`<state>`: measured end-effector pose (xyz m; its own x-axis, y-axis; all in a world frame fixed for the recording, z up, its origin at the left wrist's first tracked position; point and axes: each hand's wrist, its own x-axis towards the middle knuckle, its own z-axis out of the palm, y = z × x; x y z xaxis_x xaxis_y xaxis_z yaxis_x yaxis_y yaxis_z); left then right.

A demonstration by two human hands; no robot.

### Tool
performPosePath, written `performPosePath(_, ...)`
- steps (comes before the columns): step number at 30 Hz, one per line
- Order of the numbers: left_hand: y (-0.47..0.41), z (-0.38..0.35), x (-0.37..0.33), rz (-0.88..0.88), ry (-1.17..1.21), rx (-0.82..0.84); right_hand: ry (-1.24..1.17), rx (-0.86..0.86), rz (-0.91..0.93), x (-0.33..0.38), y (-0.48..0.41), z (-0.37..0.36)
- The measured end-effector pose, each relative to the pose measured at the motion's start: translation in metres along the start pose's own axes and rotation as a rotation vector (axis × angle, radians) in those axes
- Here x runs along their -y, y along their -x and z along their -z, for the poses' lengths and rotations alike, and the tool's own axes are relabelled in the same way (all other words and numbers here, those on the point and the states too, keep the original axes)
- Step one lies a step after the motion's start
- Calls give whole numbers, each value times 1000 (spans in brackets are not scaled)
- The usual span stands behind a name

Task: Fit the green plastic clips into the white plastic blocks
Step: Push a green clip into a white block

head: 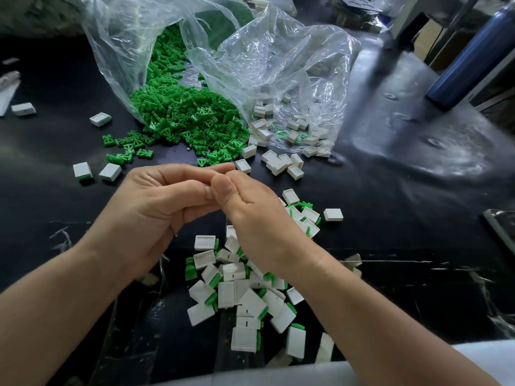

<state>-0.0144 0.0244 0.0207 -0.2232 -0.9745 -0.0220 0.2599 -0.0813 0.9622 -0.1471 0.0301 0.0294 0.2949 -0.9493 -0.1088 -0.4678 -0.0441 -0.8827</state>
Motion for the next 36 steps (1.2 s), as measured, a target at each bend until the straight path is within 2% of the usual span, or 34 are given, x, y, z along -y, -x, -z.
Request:
performPosePath(4, 0, 4, 2, -6, -87, 40, 0, -23, 15, 1, 1, -3)
performPosePath(21, -2, 1, 1, 20, 25, 20, 60, -98, 73, -1, 1, -6)
performPosePath(25, -1, -4, 1, 37, 119, -28, 37, -67, 50, -2, 0, -3)
performPosePath(31, -2, -3, -1, 70, 59, -40, 2, -7, 20, -5, -5, 8)
performPosePath(36, -4, -1, 0, 62, -35, -90, 116, -154, -27, -9, -12, 24)
